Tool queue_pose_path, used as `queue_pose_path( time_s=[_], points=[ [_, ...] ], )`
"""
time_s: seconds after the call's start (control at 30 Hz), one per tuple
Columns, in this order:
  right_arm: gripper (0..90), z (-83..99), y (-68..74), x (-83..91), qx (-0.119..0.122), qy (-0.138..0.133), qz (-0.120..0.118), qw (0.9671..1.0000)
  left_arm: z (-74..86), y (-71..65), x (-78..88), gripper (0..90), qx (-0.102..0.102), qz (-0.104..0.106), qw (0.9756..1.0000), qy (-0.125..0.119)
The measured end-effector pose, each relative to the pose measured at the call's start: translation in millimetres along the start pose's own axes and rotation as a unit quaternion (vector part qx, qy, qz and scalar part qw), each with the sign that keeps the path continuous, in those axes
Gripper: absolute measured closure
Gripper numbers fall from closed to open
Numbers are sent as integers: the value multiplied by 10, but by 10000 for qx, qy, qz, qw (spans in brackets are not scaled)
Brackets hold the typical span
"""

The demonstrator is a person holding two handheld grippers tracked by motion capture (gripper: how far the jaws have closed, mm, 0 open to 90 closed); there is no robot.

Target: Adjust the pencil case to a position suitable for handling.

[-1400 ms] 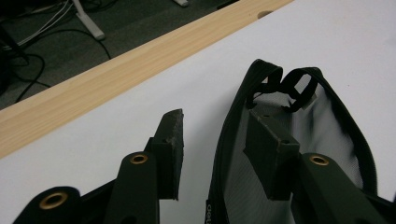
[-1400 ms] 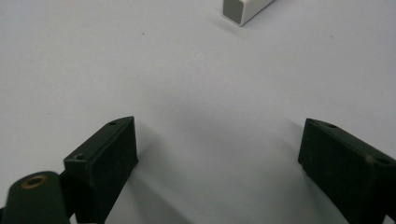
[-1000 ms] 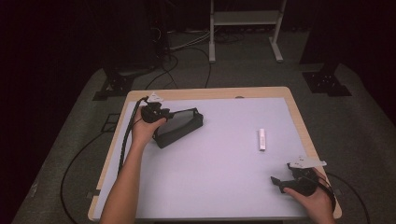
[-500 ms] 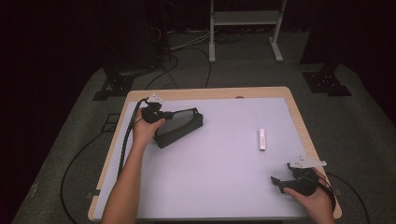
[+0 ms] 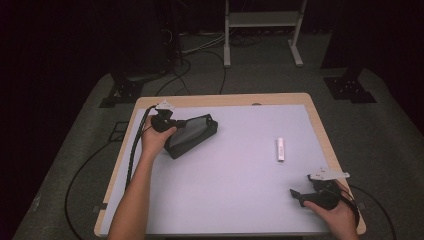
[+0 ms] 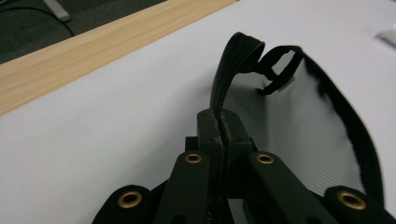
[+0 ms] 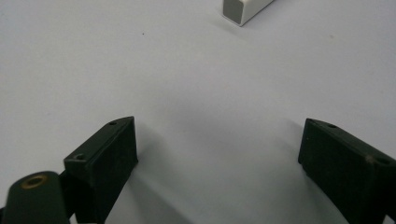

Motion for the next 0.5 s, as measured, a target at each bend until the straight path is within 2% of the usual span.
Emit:
queue_pose_path(
  time_s=[0.5],
  points=[
    [106, 0, 0, 0, 0, 0, 2, 10000, -75, -143, 112, 887, -126, 237, 9996, -121]
  ],
)
Point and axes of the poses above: each handheld gripper's, and its own axes: x roughly backward along the jaws, z roughly out of its underside, y roughly to its left, the point moved 2 cm from there along -x, roughly forward along the jaws, and after that the axes turned 10 degrees about -z, right-handed, at the moved point
